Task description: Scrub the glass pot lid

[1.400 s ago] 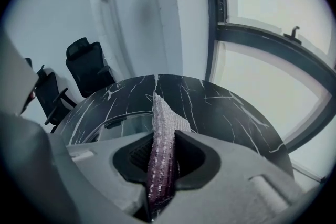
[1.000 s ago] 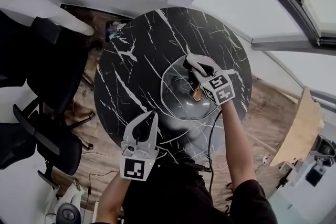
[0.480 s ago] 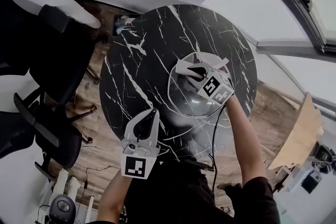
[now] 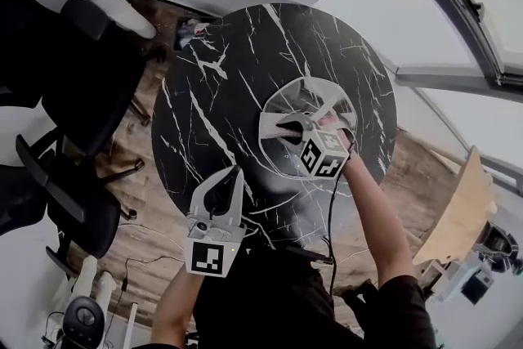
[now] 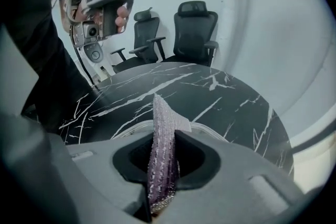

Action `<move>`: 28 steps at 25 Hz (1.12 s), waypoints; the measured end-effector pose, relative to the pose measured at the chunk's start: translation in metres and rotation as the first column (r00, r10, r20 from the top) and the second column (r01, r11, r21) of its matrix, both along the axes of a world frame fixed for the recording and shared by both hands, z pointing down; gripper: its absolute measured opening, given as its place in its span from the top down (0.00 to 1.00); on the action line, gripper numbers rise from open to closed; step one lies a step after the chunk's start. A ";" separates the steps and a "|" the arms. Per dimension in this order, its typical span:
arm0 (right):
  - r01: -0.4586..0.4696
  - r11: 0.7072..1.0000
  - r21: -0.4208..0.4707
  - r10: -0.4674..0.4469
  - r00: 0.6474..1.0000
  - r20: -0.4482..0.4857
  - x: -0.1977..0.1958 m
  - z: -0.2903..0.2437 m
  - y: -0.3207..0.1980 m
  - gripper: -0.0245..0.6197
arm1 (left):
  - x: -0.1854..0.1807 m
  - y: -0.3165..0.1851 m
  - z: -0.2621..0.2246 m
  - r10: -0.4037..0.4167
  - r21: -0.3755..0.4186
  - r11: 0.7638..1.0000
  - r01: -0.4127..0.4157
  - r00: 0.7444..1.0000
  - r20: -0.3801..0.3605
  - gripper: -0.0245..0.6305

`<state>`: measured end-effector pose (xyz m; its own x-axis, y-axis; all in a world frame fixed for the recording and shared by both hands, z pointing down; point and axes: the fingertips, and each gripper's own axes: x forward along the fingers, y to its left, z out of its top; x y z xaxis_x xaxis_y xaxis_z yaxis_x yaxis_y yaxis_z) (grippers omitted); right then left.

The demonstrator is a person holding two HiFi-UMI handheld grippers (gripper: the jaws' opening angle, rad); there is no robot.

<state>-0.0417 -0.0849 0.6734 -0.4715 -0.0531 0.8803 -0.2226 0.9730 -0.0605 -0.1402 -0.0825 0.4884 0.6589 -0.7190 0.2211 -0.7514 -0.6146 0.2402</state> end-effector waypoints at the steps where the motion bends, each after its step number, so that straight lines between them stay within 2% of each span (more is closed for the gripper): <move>1: 0.017 1.000 0.000 -0.017 1.000 -0.006 -0.002 0.002 0.006 0.85 | -0.001 0.001 -0.001 -0.004 0.001 1.000 0.004 1.000 -0.001 0.96; 5: 0.056 0.998 0.008 -0.056 0.998 -0.029 -0.009 0.008 0.025 0.85 | -0.002 0.007 -0.001 -0.017 0.000 1.000 0.017 1.000 -0.007 0.96; 10: 0.053 0.998 0.037 -0.051 0.997 -0.051 -0.016 0.010 0.042 0.85 | -0.001 0.019 0.002 -0.014 -0.004 1.000 0.014 1.000 -0.008 0.96; 19: 0.121 0.986 0.118 -0.102 0.983 -0.154 -0.023 0.020 0.088 0.85 | 0.008 0.040 -0.006 0.000 0.014 1.000 0.000 1.000 -0.005 0.96; 22: 0.124 0.982 0.141 -0.102 0.983 -0.151 -0.020 0.023 0.101 0.85 | 0.014 0.046 -0.009 0.014 0.023 1.000 -0.014 1.000 0.005 0.96; 28: 0.068 0.987 0.147 -0.054 0.994 -0.098 -0.009 0.025 0.121 0.84 | 0.028 0.059 -0.017 0.048 0.035 0.998 -0.048 0.999 0.019 0.96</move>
